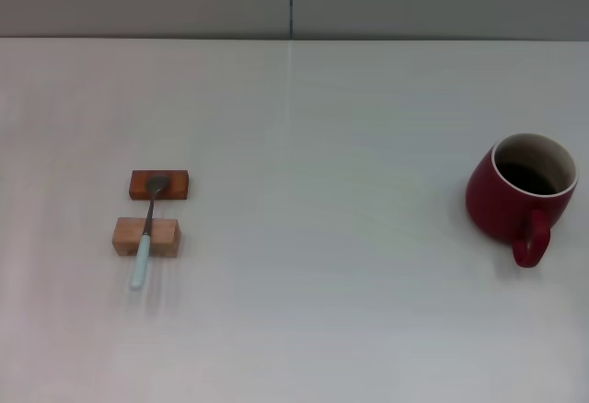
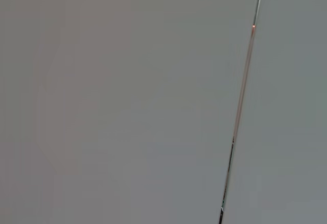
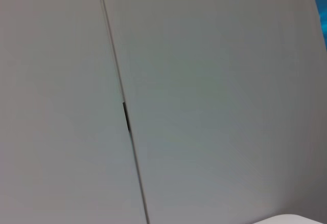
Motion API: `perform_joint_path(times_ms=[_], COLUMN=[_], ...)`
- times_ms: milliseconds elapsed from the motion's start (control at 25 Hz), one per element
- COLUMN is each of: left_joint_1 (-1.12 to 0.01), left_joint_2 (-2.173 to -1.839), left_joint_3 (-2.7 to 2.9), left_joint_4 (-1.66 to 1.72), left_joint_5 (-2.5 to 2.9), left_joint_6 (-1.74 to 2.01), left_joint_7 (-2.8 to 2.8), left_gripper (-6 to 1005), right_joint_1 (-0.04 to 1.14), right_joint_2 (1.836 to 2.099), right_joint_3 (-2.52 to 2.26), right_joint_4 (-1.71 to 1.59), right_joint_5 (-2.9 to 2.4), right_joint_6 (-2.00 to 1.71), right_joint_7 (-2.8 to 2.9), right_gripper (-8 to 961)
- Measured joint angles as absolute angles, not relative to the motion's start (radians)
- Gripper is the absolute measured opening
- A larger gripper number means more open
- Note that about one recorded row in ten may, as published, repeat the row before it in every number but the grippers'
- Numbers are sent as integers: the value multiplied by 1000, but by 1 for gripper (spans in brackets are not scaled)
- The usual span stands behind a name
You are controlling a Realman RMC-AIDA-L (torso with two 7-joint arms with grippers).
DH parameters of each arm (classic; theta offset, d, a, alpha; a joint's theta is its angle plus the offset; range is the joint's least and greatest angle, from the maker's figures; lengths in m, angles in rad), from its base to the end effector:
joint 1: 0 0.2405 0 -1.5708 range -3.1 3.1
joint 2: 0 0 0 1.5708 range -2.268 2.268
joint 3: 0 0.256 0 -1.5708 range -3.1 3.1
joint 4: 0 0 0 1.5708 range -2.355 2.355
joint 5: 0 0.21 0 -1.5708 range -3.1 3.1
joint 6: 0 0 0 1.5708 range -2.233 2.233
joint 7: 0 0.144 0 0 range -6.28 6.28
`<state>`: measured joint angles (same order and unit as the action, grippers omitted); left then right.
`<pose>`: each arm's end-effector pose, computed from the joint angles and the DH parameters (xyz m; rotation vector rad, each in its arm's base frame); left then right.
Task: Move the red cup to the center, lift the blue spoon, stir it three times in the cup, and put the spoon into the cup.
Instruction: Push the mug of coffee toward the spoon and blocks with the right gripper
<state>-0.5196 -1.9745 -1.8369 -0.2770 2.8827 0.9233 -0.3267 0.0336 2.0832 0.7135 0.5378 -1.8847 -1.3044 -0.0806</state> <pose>-0.3484 0.3993 0.1112 -1.1859 -0.6571 -0.7958 0.3640 0.2195 -0.0112 -1.1430 0.7549 0.6676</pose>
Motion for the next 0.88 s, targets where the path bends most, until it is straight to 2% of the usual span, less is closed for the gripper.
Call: perform_joint_path(times_ms=[360, 880], left_joint_1=[-518, -519], left_joint_2=[-1981, -1982], left_joint_3=[-1848, -1850], left_joint_4=[-282, -284], left_joint_5=[2885, 2882], left_joint_6=[923, 930], left_joint_7=[-327, -327], left_gripper=[841, 840], right_joint_1=[118, 177], right_joint_2=[2088, 2086], right_joint_3=[628, 524], right_joint_4=[423, 333], right_joint_5=[-1884, -1889], right_joint_6=[-1295, -1214], right_joint_7=[-81, -84], right_gripper=[51, 52])
